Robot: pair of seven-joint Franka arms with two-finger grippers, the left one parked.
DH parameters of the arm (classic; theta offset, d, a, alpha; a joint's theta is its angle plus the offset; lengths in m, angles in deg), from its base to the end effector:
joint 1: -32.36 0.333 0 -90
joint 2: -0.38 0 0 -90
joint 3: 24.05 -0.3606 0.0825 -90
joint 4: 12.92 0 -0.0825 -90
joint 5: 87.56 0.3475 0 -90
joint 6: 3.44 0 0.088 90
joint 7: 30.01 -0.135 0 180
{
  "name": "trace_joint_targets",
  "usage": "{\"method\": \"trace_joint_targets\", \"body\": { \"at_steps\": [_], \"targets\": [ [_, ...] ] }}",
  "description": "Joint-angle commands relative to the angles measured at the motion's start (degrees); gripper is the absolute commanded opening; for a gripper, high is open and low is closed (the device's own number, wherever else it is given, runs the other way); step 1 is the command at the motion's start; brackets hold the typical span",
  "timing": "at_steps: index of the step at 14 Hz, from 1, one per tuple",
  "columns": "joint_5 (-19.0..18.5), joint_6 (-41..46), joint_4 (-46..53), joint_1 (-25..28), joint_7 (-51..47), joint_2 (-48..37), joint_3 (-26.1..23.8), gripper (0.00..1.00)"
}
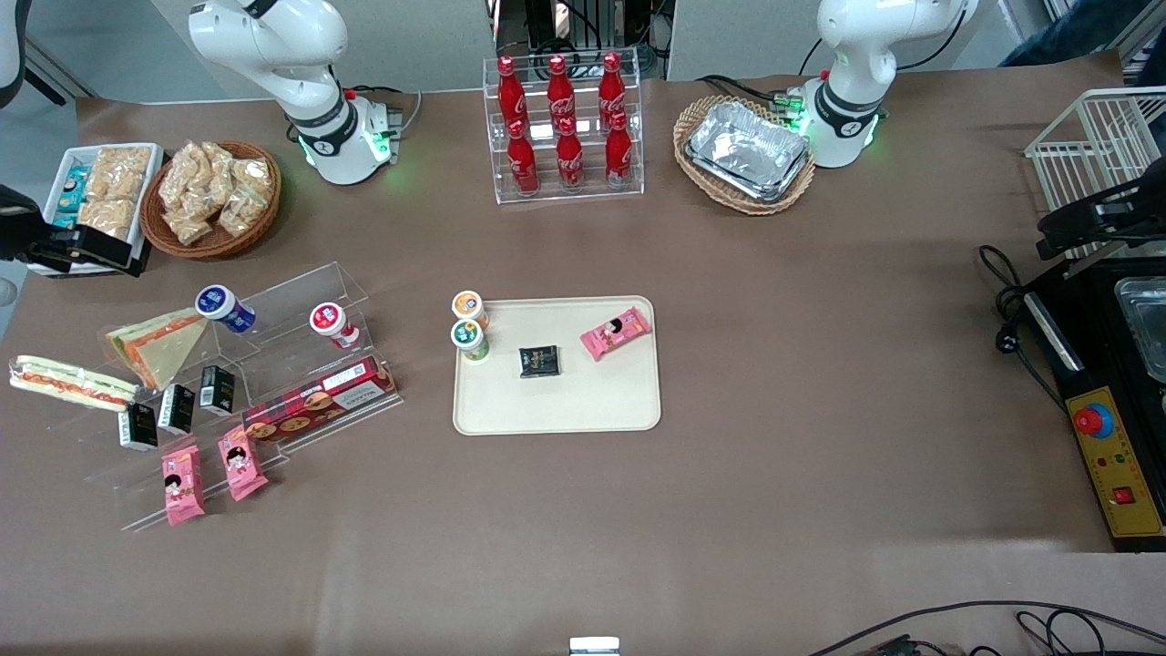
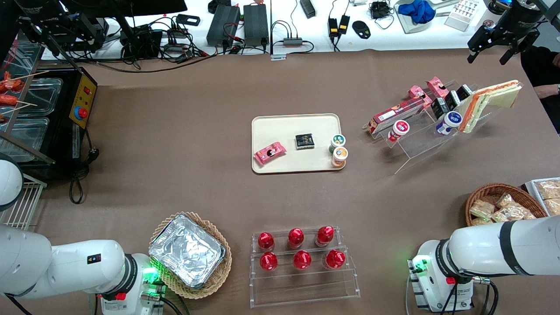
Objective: Place sandwich on tray
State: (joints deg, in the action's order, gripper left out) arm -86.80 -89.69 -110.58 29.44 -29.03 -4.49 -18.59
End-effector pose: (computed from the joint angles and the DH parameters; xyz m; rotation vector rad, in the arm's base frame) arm 0.4697 -0.0695 0.6205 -3.0997 0.1990 0.1748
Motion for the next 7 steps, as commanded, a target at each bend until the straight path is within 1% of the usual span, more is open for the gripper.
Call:
{"method": "trace_joint_targets", "body": {
  "at_steps": [1, 7],
  "targets": [
    [0.5, 1.8, -0.5, -0.7, 0.1, -1.6, -0.9, 1.00],
    [0.6, 1.7, 0.4, -0.8, 0.8, -1.2, -0.8, 1.00]
  ]
}}
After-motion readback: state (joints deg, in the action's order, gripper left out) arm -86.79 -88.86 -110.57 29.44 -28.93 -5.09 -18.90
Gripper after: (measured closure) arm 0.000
